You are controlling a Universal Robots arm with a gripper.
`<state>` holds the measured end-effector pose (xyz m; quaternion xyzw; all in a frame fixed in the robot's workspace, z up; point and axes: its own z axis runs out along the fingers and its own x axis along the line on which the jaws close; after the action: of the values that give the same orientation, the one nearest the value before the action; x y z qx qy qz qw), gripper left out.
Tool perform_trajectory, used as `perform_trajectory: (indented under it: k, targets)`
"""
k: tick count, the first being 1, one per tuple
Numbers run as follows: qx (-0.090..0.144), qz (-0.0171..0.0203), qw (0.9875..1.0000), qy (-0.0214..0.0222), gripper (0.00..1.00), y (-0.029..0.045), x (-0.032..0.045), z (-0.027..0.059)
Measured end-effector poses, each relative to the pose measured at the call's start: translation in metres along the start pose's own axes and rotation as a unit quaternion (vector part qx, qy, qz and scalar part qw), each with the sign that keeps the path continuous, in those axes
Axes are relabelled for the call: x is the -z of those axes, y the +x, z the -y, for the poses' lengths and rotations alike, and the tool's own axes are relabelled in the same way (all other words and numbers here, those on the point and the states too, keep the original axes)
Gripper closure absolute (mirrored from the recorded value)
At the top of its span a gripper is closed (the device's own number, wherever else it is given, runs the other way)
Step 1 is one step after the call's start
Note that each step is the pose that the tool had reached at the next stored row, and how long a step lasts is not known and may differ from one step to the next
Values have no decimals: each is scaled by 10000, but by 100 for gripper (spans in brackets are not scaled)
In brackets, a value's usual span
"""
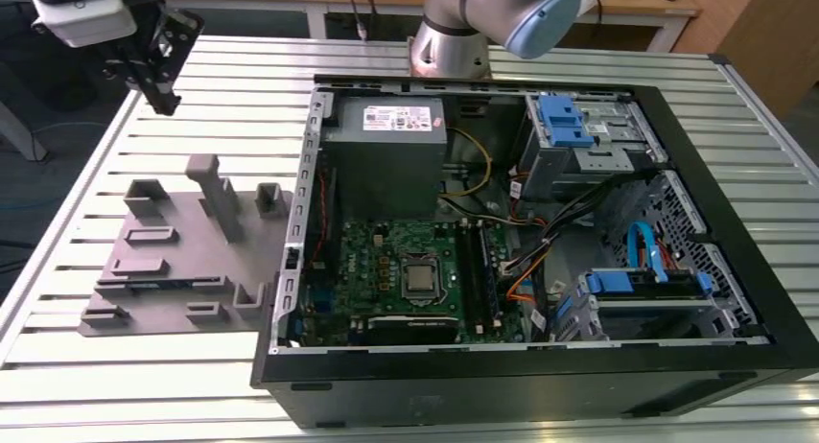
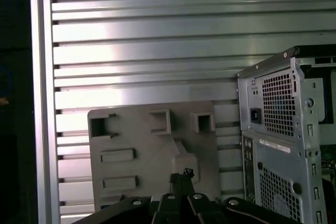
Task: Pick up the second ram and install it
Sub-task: 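Reach for the second ram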
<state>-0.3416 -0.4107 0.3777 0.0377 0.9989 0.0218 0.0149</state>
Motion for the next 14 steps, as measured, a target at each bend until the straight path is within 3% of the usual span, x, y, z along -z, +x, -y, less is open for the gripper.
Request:
perform_trajectory:
  k: [6, 8, 10, 14]
  targets:
    - [-1, -3, 10000, 2, 93, 27, -99, 155]
    - [0, -25, 10000, 18, 93, 25, -114, 194]
    - [1, -64, 10000, 39, 93, 22, -127, 226]
    - [71, -196, 9998, 56, 93, 23, -165, 248]
